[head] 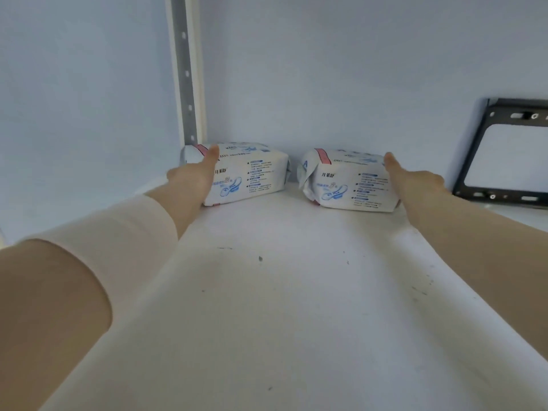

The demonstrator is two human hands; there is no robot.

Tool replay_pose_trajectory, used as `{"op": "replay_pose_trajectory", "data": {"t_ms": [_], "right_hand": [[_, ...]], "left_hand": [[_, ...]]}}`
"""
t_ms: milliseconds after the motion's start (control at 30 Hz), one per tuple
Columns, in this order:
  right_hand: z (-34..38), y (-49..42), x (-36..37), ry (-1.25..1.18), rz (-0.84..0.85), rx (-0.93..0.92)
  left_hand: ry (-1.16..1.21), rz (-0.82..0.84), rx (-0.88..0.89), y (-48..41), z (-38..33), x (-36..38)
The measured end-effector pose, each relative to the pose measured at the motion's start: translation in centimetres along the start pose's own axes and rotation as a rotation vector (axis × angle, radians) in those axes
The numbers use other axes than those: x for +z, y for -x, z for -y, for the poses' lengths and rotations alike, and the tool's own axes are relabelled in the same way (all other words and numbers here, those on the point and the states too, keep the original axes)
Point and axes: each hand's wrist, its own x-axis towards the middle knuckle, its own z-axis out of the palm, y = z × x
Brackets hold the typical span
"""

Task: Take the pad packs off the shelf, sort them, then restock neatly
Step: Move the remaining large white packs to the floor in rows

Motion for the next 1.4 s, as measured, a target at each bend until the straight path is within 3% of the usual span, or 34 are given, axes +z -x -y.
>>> {"op": "replay_pose_trajectory", "data": {"t_ms": [433,667,1033,1233,1400], "right_hand": [[1.1,-0.4,0.2,-0.308,0.325,0.162],[1.7,1.1,-1.5,-0.297,0.386,0.229],[0.0,1.4,-4.0,-0.351,0.563,0.104],[-1.4,2.1,-5.3,-0.351,0.581,0.013],[-2.1,3.4,-5.7,-0.449,0.632,-0.008]], "left_hand": [[0.021,0.118,0.076,0.8,-1.5,-0.4],[0.174,0.217,-0.030,0.0,-1.2,-1.0],[0.195,0.266,0.021,1.1,0.0,-1.7],[0.215,0.319,0.035,1.9,0.6,-2.2],[0.351,0.297,0.014,3.0,0.6,-1.5]]}}
